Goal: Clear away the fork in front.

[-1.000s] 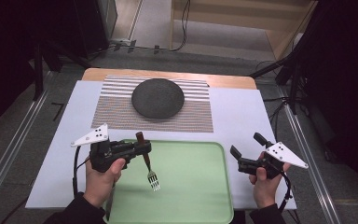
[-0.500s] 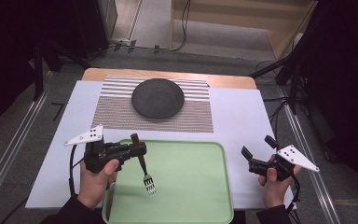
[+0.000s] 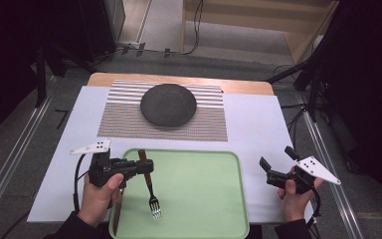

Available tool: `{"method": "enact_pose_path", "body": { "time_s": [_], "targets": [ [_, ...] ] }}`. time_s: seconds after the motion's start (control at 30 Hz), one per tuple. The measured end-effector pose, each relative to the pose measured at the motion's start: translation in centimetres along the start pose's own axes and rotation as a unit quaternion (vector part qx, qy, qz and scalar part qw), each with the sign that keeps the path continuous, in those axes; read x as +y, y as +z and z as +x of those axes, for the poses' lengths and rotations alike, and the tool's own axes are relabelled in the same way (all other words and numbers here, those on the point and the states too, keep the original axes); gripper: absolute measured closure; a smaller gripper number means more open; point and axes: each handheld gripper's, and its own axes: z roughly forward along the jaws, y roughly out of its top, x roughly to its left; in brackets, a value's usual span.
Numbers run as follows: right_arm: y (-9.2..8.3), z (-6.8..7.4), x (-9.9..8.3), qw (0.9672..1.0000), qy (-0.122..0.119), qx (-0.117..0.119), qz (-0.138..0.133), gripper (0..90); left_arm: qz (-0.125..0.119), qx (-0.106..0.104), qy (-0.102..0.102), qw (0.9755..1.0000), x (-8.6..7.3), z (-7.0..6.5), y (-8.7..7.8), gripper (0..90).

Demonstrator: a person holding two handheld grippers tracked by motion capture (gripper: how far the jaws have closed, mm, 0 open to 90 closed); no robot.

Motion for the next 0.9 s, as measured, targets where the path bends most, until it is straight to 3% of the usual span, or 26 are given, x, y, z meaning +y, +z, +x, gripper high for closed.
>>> {"method": "enact_pose_path", "body": {
  "time_s": [0.3, 0.53, 0.8, 0.9],
  "targets": [
    [0.2, -0.1, -0.3, 1.0, 0.002, -0.003, 0.002, 0.0, 0.026, -0.015, -0.036, 0.9989, -1.3, 1.7, -0.1, 80.4],
    [0.3, -0.2, -0.4, 1.0, 0.002, -0.003, 0.003, 0.0, 0.046, -0.009, -0.045, 0.9979, -1.7, 2.5, 0.3, 80.4],
    [0.3, -0.5, -0.6, 1.0, 0.006, -0.004, 0.001, 0.0, 0.059, -0.004, -0.074, 0.9955, -2.2, 3.8, 0.4, 80.2],
    [0.3, -0.5, -0.6, 1.0, 0.005, -0.003, 0.001, 0.0, 0.065, 0.016, -0.074, 0.995, -2.3, 4.2, 0.4, 79.4]
  ]
}}
